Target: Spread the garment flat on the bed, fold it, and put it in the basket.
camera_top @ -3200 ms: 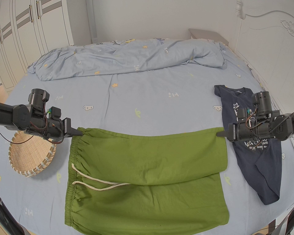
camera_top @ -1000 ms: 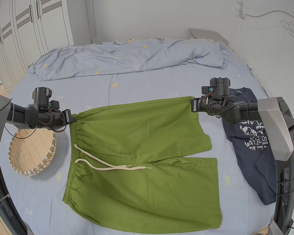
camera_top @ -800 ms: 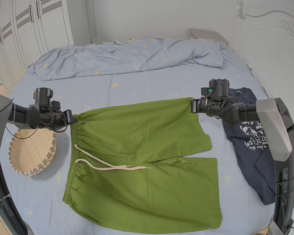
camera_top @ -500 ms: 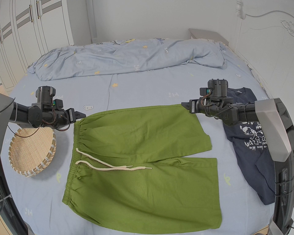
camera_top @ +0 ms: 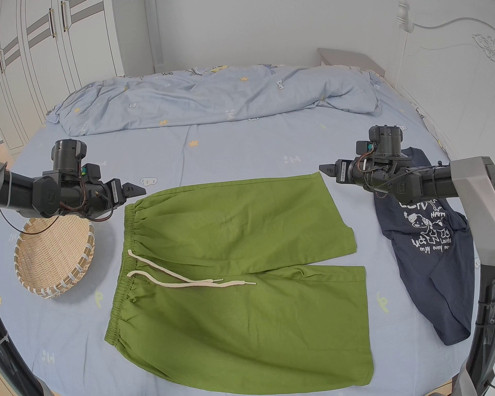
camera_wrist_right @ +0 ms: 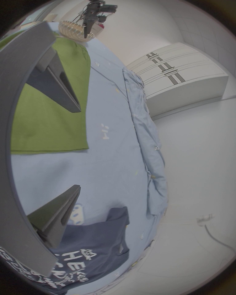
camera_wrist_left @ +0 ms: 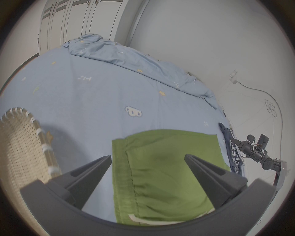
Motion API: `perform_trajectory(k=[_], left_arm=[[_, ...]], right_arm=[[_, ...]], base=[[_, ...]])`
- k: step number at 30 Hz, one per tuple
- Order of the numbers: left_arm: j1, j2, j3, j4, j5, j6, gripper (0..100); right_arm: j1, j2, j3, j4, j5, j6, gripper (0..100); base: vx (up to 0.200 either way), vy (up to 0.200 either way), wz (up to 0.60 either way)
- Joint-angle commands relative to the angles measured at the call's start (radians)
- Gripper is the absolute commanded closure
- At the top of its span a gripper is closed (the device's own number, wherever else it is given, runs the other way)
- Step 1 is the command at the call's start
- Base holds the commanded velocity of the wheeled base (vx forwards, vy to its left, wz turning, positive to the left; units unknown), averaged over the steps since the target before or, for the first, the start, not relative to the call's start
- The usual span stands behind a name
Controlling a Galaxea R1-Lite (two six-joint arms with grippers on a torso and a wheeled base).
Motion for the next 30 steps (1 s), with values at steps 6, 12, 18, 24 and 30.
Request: perform_trajectory(k=[6,12,18,24,30], left_arm=[[0.019,-0.327,0.436,0.0,-0.064,-0.014,0],[0.093,-0.473,0.752,0.0,-0.217,-0.007,0],[0.128,-0.544,0.899,0.0,-0.223,-0.002,0],[0.132,-0.519,0.964,-0.001,-0.225,-0.004,0],[0.157,-0.402,0.967,-0.017,-0.223,0.002,0]], right_arm=[[-0.029,-0.449,0.585,-0.008,0.067,0.161,0],[0.016,-0.631,0.911,-0.013,0.151,0.281,0],[0.053,-0.708,1.009,-0.013,0.162,0.314,0],[0.053,-0.711,1.041,-0.011,0.167,0.314,0],[0.054,-0.713,1.049,-0.013,0.167,0.313,0]], base=[[0.0,0.0,0.0],[0.0,0.0,0.0],[0.0,0.0,0.0],[0.0,0.0,0.0],[0.0,0.0,0.0]])
